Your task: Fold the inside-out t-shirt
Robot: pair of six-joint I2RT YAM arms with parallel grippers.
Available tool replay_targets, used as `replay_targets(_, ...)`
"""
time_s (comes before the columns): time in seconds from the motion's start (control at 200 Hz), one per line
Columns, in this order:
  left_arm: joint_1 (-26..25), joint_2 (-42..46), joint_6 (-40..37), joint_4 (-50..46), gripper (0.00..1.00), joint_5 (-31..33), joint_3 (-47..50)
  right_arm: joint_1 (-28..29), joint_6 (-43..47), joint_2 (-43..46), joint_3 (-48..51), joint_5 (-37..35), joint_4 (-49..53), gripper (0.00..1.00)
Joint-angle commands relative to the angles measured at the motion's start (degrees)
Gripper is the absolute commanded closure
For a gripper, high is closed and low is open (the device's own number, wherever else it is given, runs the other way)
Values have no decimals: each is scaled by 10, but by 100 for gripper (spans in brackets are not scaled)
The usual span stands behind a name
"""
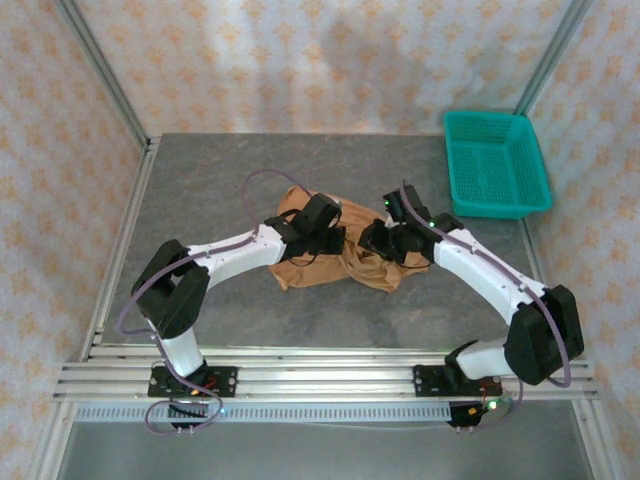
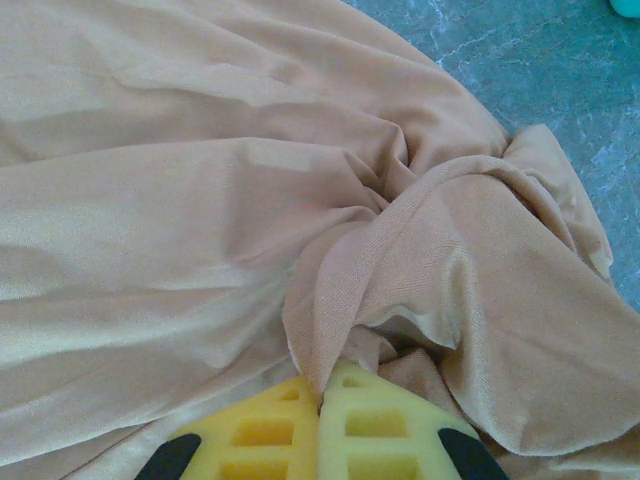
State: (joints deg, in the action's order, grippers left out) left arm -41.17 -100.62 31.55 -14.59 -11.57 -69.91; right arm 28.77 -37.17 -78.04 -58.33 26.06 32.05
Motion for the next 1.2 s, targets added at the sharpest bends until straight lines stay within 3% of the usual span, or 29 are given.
replay_targets(0.0, 1, 15, -6, -10, 100, 10, 5, 5, -23, -4, 21, 2, -35, 56)
replay_targets(0.195, 1, 17, -3, -7, 100, 9, 9, 5, -27, -47, 17, -16, -55, 45)
replay_targets(0.295, 1, 19, -1, -5, 100, 7, 12, 5, -27, -85, 5, -41, -68, 46)
replay_targets(0.345, 1, 21, 0, -4, 100, 5, 13, 4, -27, -100, -3, -57, -76, 55)
replay_targets(0.44, 1, 24, 0, -5, 100, 5, 16, -3, -26, -121, -19, -71, -79, 87)
replay_targets(0.49, 2, 27, -2, -6, 100, 6, 17, -7, -20, -120, -28, -70, -74, 100)
replay_targets(0.711, 15, 26, -6, -9, 100, 10, 21, -11, 19, -18, -106, -59, 21, 100)
replay_targets(0.881, 18, 28, 2, 5, 100, -4, 31, -25, 16, 55, -133, -13, 32, 100)
replay_targets(1.171, 17, 47, -1, 10, 100, -3, 52, -71, -26, 42, -15, 53, -82, 100)
replay_targets(1.196, 18, 50, -5, 7, 97, -1, 55, -77, -32, 41, 2, 58, -101, 100)
